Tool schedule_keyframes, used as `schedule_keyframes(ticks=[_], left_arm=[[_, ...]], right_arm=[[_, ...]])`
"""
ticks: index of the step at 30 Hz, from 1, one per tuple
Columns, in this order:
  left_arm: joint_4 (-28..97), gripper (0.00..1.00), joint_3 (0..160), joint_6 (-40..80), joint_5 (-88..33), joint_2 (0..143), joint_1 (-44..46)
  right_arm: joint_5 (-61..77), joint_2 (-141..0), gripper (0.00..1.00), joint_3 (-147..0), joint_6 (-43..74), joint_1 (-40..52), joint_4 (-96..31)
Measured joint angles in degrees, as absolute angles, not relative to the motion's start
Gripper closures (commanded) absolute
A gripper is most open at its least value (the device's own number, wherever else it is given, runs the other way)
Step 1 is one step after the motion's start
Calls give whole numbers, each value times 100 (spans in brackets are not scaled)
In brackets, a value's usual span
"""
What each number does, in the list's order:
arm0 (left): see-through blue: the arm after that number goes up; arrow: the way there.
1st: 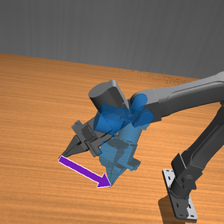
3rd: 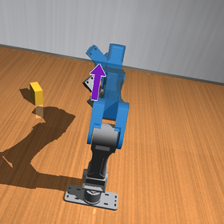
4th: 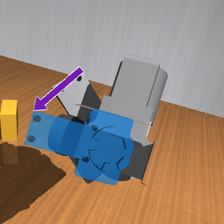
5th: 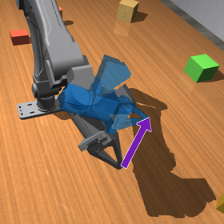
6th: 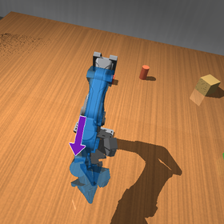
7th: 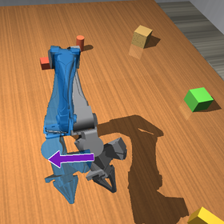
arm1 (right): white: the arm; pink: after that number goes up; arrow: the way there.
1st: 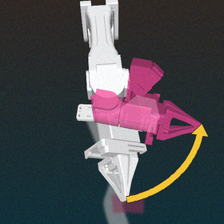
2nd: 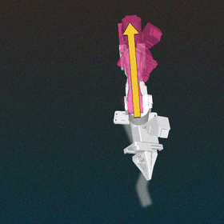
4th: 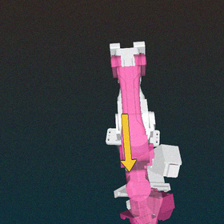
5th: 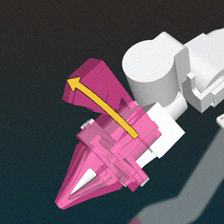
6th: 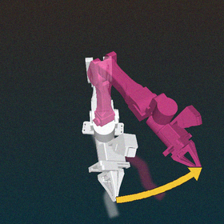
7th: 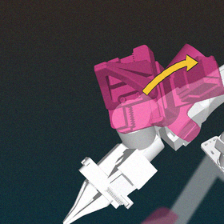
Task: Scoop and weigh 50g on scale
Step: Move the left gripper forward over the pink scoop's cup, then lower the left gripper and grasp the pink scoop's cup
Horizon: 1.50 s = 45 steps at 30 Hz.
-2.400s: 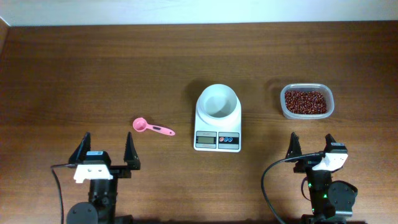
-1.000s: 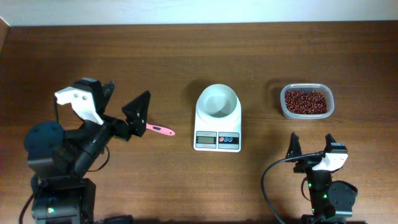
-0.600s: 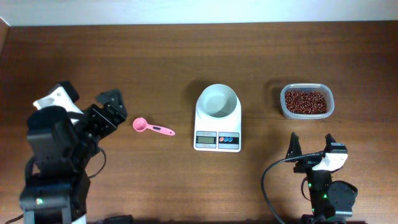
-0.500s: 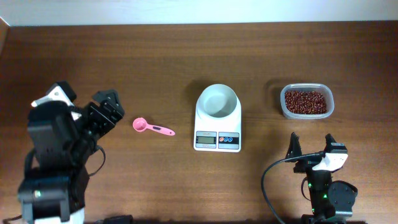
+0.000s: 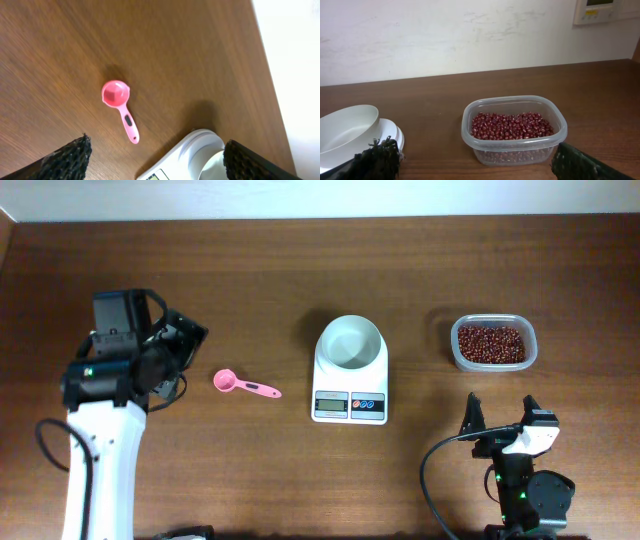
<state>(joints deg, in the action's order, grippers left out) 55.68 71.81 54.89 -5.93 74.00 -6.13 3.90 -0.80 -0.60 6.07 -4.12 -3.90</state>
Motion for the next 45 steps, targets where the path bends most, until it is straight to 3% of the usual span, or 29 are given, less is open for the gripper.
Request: schedule_keyframes(ticks=[2,27,32,45], left_arm=[[5596,21,7181,5614,-681,7599,-613],[5909,32,7074,5837,-650,8232,-613],[5684,34,6654,6036,-530,8259,-613],[4775,50,6090,6180,-517,9107,-613]], right_arm=[[388,-80,1,-60,604,-412,-390],[388,-80,1,-60,607,-412,-388],[388,-80,1,-60,600,-412,-390],[388,-80,1,-60,609,-412,-390]])
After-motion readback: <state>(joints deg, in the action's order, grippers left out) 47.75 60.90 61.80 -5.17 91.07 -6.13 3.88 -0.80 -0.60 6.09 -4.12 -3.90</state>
